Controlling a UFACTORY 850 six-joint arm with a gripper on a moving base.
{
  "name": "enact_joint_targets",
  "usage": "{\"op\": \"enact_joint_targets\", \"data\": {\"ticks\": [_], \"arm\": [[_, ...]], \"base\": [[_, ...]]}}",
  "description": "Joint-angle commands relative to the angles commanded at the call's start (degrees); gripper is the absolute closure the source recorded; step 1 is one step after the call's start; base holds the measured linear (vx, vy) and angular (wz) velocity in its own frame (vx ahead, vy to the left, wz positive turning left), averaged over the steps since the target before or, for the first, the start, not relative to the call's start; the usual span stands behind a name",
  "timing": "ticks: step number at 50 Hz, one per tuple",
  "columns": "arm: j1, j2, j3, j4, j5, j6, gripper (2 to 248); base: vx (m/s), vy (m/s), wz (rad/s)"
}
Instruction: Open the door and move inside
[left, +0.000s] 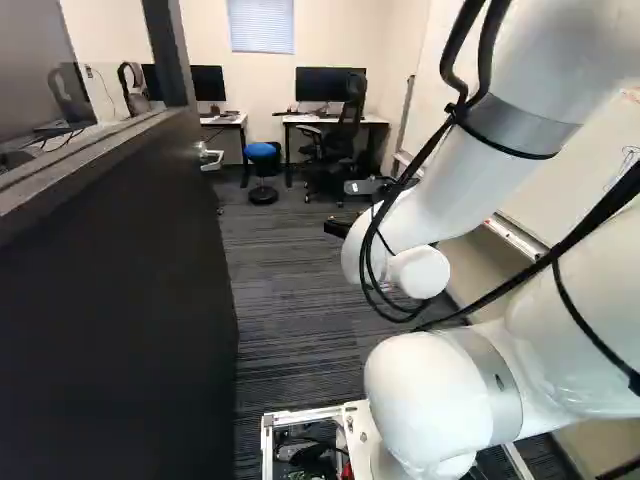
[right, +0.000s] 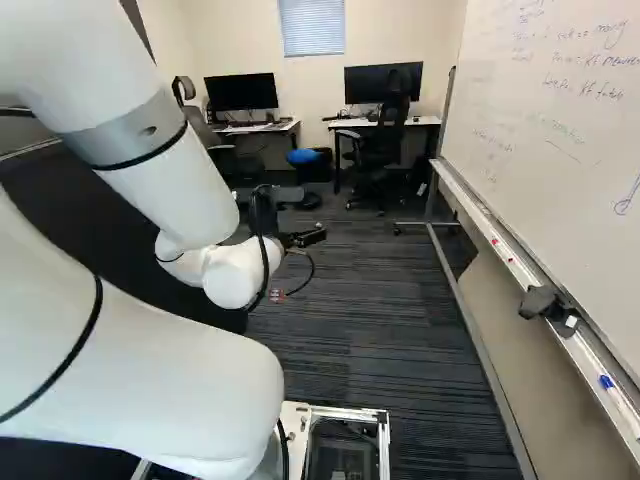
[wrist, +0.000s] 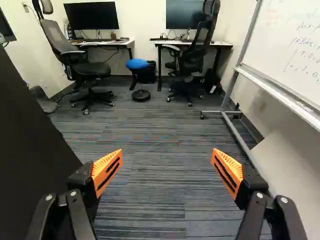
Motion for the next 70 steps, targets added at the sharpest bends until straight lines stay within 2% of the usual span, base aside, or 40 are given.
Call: {"op": "enact_joint_targets", "data": {"ticks": [70], "arm": [[0.0,0.0,0.0,0.0,0.0,0.0,3]], "base": [[0.172,0.005,-0.002]]}}
